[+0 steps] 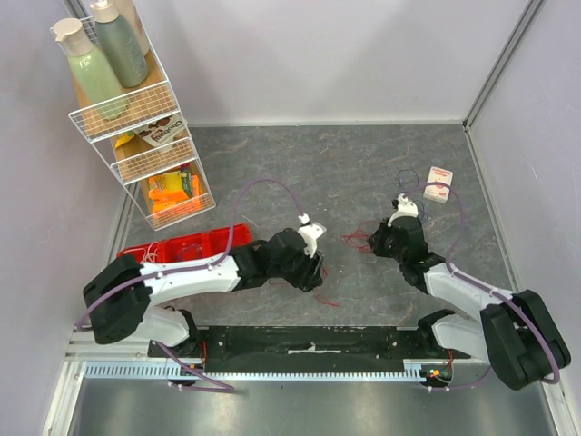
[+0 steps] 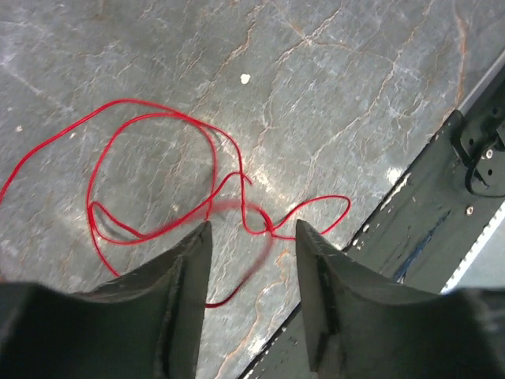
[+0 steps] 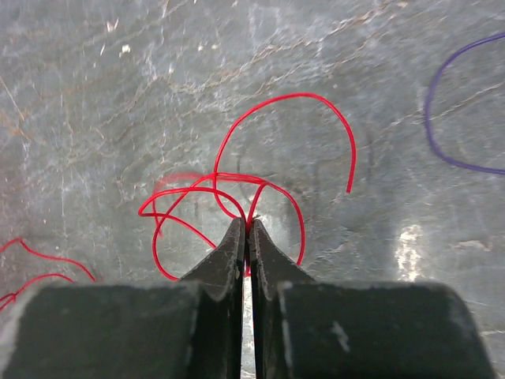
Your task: Untangle the cables
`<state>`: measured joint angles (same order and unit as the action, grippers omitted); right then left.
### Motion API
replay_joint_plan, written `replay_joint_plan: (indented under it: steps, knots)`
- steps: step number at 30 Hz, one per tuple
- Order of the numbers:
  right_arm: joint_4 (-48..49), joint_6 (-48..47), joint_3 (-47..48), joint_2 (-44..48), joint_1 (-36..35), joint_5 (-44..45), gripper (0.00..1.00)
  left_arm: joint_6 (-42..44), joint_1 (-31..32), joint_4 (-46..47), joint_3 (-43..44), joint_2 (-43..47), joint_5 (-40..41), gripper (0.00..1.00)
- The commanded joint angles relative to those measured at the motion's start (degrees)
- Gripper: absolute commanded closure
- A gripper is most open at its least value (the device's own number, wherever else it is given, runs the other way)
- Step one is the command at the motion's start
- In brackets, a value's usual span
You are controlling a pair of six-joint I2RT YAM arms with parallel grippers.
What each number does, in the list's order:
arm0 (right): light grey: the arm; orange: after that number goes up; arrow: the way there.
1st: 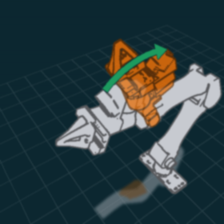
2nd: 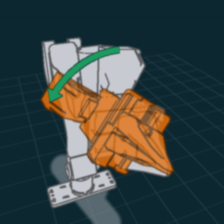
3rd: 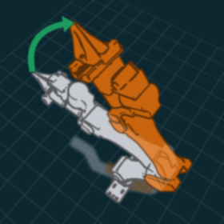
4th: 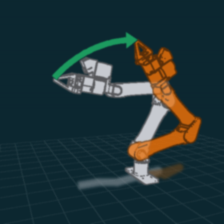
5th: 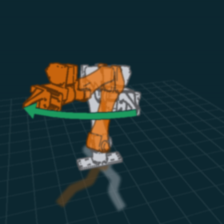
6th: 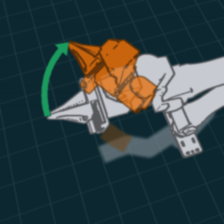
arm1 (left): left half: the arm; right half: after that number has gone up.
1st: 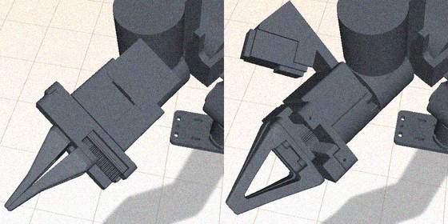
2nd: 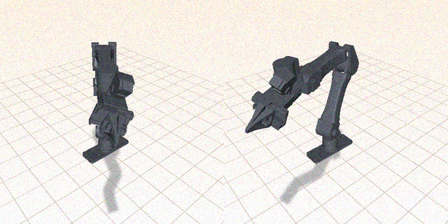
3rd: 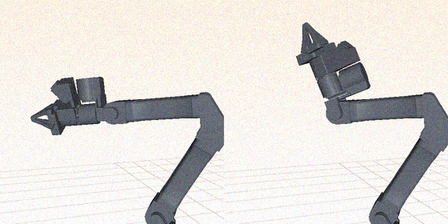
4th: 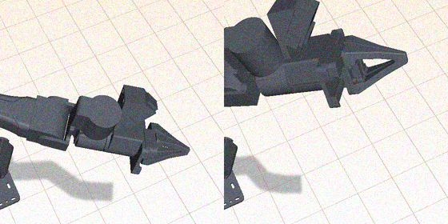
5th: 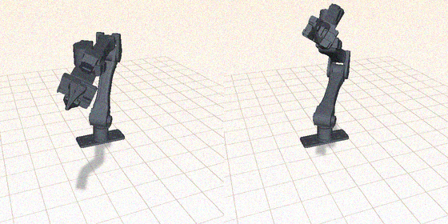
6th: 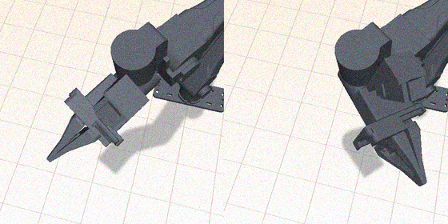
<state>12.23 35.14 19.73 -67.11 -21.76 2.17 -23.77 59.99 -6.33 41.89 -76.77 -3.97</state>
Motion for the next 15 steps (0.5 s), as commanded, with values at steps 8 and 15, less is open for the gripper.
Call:
replay_joint_plan:
  steps: [8, 15]
  knots:
    - [1.8, 0.9, -0.7, -0.4, 2.3, 1.9, 1.0, 2.9, 5.5, -3.4, 12.2, -15.4, 8.1, 0.05]
    - [2.6, 1.3, -1.6, 0.6, 3.3, 1.3, 1.0, 2.9, 8.4, -11.2, 19.3, -24.4, 14.2, 0.25]
